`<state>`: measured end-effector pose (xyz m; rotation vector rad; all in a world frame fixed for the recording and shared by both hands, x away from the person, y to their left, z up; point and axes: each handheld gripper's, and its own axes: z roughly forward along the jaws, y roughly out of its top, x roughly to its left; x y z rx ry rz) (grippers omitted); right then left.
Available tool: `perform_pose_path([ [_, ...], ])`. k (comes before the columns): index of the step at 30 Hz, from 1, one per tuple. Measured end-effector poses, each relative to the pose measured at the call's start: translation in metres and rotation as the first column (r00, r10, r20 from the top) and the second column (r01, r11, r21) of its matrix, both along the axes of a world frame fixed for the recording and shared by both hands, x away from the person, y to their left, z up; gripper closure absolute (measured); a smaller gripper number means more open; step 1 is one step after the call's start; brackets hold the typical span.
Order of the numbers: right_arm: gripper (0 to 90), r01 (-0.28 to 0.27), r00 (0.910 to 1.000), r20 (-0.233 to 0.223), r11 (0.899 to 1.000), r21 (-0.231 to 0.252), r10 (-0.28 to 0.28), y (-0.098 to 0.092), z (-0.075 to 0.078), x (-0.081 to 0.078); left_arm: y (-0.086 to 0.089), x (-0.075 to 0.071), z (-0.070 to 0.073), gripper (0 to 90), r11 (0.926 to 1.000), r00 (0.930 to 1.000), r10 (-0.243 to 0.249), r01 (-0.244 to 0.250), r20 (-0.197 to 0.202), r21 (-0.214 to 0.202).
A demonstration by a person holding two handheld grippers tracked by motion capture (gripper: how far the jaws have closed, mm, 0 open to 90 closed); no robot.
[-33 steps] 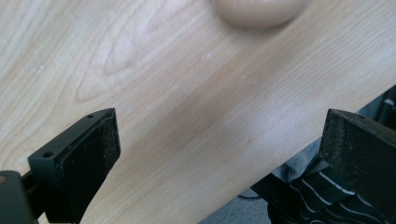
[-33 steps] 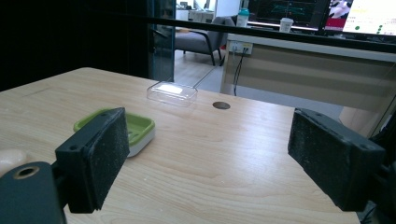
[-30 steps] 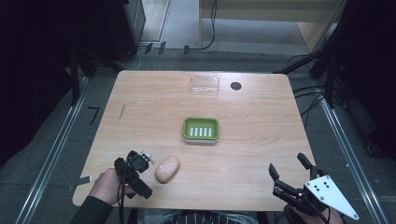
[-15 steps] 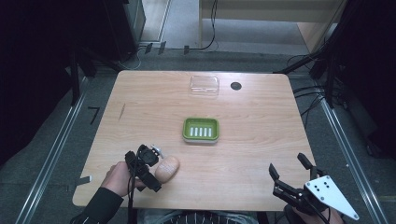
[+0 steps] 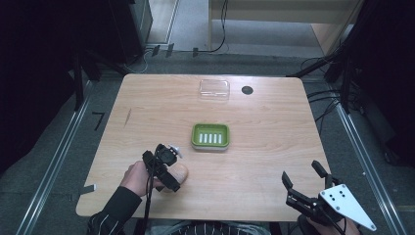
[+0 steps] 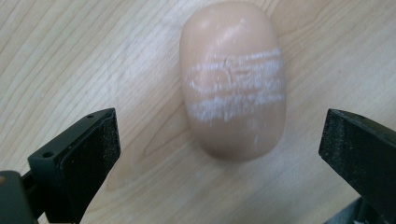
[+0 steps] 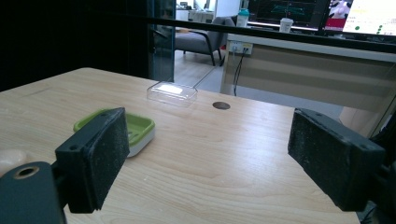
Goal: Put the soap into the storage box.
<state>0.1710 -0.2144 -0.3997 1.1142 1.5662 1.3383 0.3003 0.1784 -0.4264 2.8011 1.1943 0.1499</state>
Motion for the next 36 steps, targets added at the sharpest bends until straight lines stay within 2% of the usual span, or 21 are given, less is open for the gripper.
perform_pose_path([
  [4, 13.2, -0.001, 1.0000, -0.001, 1.000, 0.002, 0.001, 0.000, 0.000, 0.000, -0.008, 0.006, -0.005, 0.0, 1.0000, 1.0000, -0.009, 0.009, -0.003, 0.001],
  [9, 13.2, -0.001, 1.0000, 0.000, 1.000, 0.002, 0.001, 0.000, 0.000, 0.000, -0.016, 0.014, -0.012, 0.0, 1.0000, 0.9999, -0.004, 0.004, 0.012, 0.005],
  [11, 13.2, -0.001, 1.0000, -0.001, 1.000, 0.004, 0.001, 0.000, 0.000, 0.000, -0.018, 0.016, -0.014, 0.0, 1.0000, 1.0000, -0.005, 0.005, 0.000, 0.002],
  [23, 13.2, -0.001, 1.0000, 0.000, 1.000, 0.002, 0.001, 0.000, 0.000, 0.000, -0.016, 0.020, -0.027, 3.0, 0.9995, 0.9998, 0.014, -0.014, -0.012, 0.028],
  [25, 13.2, 0.000, 1.0000, 0.001, 1.000, 0.004, 0.000, 0.000, 0.000, 0.000, -0.015, 0.020, -0.029, 8.0, 0.9994, 0.9998, 0.015, -0.014, -0.016, 0.031],
  [33, 13.2, -0.002, 1.0000, 0.000, 1.000, 0.005, 0.002, 0.000, 0.000, 0.000, -0.017, 0.019, -0.032, 18.0, 0.9998, 0.9993, 0.008, -0.007, -0.037, 0.018],
  [36, 13.2, 0.000, 1.0000, 0.000, 1.000, 0.004, 0.000, -0.001, 0.000, 0.000, -0.017, 0.018, -0.031, 21.8, 0.9999, 0.9995, 0.005, -0.005, -0.030, 0.015],
])
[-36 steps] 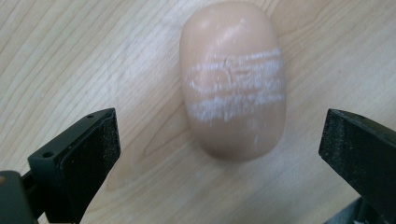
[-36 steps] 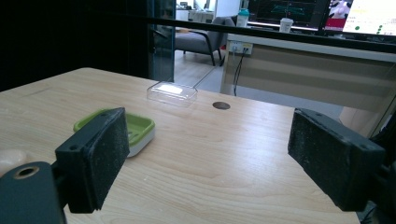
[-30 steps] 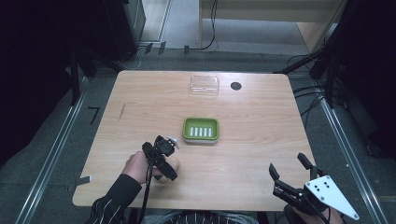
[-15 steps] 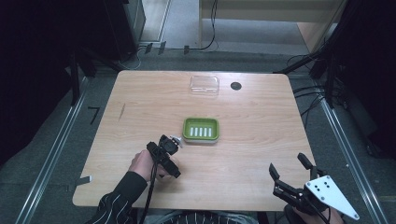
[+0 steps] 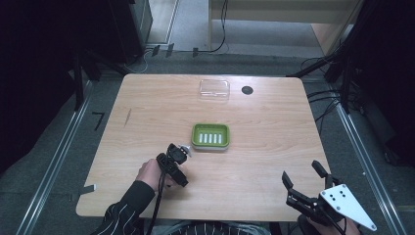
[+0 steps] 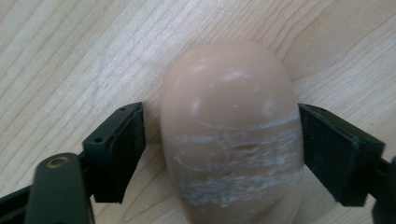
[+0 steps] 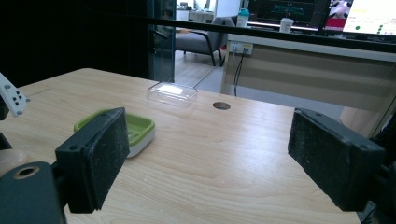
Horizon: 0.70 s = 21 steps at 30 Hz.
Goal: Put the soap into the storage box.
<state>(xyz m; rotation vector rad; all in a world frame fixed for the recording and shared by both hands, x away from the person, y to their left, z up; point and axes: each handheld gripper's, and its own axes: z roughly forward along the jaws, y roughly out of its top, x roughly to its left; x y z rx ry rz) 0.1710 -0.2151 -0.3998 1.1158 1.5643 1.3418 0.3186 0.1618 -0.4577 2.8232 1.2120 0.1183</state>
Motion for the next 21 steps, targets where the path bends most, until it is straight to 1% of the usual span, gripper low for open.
perform_pose_path([
  [3, 13.2, 0.000, 1.0000, 0.000, 1.000, 0.000, 0.000, 0.0000, -0.0001, -0.0001, -0.0001, -0.0015, 0.0003, 23.3, 1.0000, 1.0000, 0.006, -0.006, 0.005, -0.006],
  [6, 13.2, 0.000, 1.0000, 0.000, 1.000, -0.001, 0.000, -0.0002, -0.0001, -0.0001, -0.0001, -0.0020, 0.0011, 24.3, 1.0000, 1.0000, 0.002, -0.002, 0.001, -0.004],
  [7, 13.2, 0.000, 1.0000, 0.000, 1.000, 0.000, 0.000, 0.0000, -0.0001, 0.0000, -0.0001, -0.0031, 0.0017, 26.6, 0.9999, 1.0000, -0.007, 0.007, 0.007, -0.013],
  [8, 13.2, 0.000, 1.0000, 0.000, 1.000, 0.000, 0.000, 0.0000, -0.0001, 0.0000, -0.0001, -0.0031, 0.0017, 29.9, 0.9999, 1.0000, -0.007, 0.007, 0.007, -0.013],
  [9, 13.2, 0.000, 1.0000, 0.000, 1.000, -0.001, 0.000, 0.0001, -0.0001, 0.0000, -0.0003, -0.0048, 0.0021, 30.6, 0.9997, 0.9998, -0.009, 0.010, 0.020, -0.022],
  [16, 13.2, -0.002, 1.0000, 0.002, 1.000, -0.001, 0.002, 0.0003, 0.0000, 0.0001, 0.0014, -0.0058, 0.0026, 31.9, 0.9995, 0.9996, -0.015, 0.016, 0.024, -0.029],
  [19, 13.2, -0.002, 1.0000, 0.002, 1.000, -0.001, 0.002, 0.0003, 0.0001, 0.0001, 0.0018, -0.0065, 0.0025, 32.0, 0.9991, 0.9992, -0.029, 0.029, 0.027, -0.030],
  [20, 13.2, -0.003, 1.0000, 0.000, 1.000, 0.000, 0.003, 0.0004, 0.0001, -0.0001, 0.0024, -0.0064, 0.0029, 32.0, 0.9988, 0.9989, -0.042, 0.043, 0.022, -0.023],
  [21, 13.2, -0.003, 1.0000, 0.000, 1.000, 0.000, 0.003, 0.0004, 0.0001, -0.0001, 0.0024, -0.0064, 0.0029, 32.0, 0.9988, 0.9989, -0.042, 0.043, 0.022, -0.023],
])
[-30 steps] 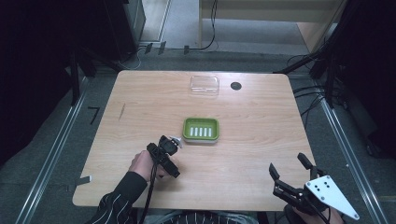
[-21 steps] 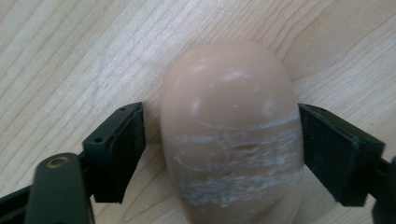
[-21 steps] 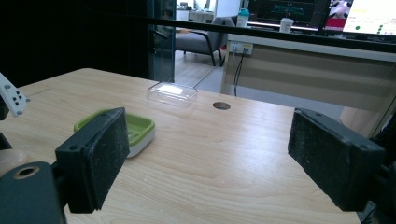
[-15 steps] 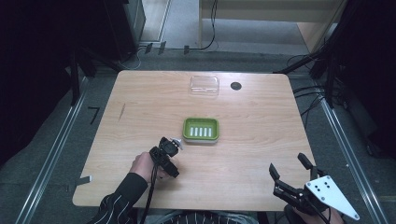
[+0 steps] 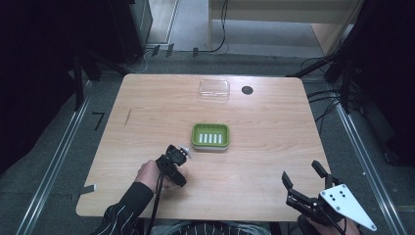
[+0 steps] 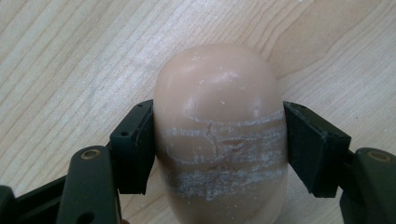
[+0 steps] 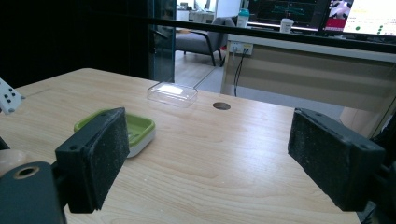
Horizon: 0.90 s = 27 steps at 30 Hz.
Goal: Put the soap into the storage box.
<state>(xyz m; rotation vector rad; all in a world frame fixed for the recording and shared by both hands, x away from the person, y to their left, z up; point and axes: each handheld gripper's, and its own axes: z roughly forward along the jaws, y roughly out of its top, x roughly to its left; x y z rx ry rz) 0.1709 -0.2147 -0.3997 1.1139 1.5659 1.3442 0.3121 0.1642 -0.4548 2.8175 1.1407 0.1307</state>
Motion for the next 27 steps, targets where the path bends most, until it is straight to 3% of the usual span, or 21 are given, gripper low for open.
perform_pose_path([
  [17, 13.2, 0.001, 1.0000, 0.000, 1.000, -0.001, -0.001, 0.000, 0.000, 0.000, 0.005, -0.002, 0.009, 32.3, 0.9962, 0.9961, -0.087, 0.087, 0.016, 0.009],
  [27, 13.2, 0.002, 1.0000, -0.001, 1.000, -0.001, -0.002, 0.000, 0.000, 0.000, -0.006, 0.003, 0.015, 32.3, 0.9899, 0.9893, -0.142, 0.142, 0.035, 0.008],
])
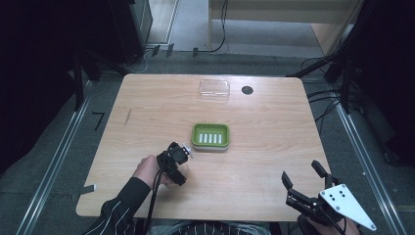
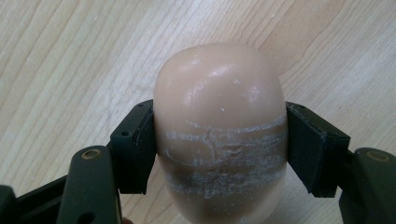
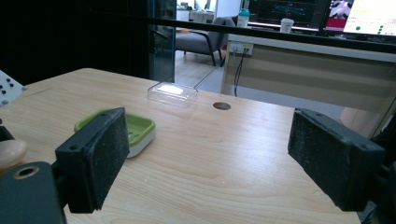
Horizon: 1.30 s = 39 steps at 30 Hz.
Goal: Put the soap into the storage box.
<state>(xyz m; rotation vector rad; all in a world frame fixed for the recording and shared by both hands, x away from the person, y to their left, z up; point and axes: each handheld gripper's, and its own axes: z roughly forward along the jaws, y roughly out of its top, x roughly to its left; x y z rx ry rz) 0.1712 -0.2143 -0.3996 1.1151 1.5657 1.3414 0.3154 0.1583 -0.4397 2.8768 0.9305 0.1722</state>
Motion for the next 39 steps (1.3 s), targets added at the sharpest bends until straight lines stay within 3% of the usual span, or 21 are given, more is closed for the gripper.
perform_pose_path([
  [18, 13.2, -0.001, 1.0000, 0.000, 1.000, -0.001, 0.001, 0.000, 0.000, 0.000, -0.012, 0.011, 0.009, 32.4, 0.9974, 0.9975, -0.071, 0.071, 0.006, -0.012],
  [32, 13.2, 0.000, 1.0000, 0.000, 1.000, -0.003, 0.000, 0.000, 0.000, 0.000, -0.021, 0.017, 0.017, 32.4, 0.9918, 0.9921, -0.125, 0.125, 0.003, -0.023],
  [39, 13.2, 0.000, 1.0000, 0.000, 1.000, -0.003, 0.000, 0.000, 0.000, 0.000, -0.026, 0.021, 0.018, 32.4, 0.9863, 0.9863, -0.165, 0.165, 0.000, -0.007],
])
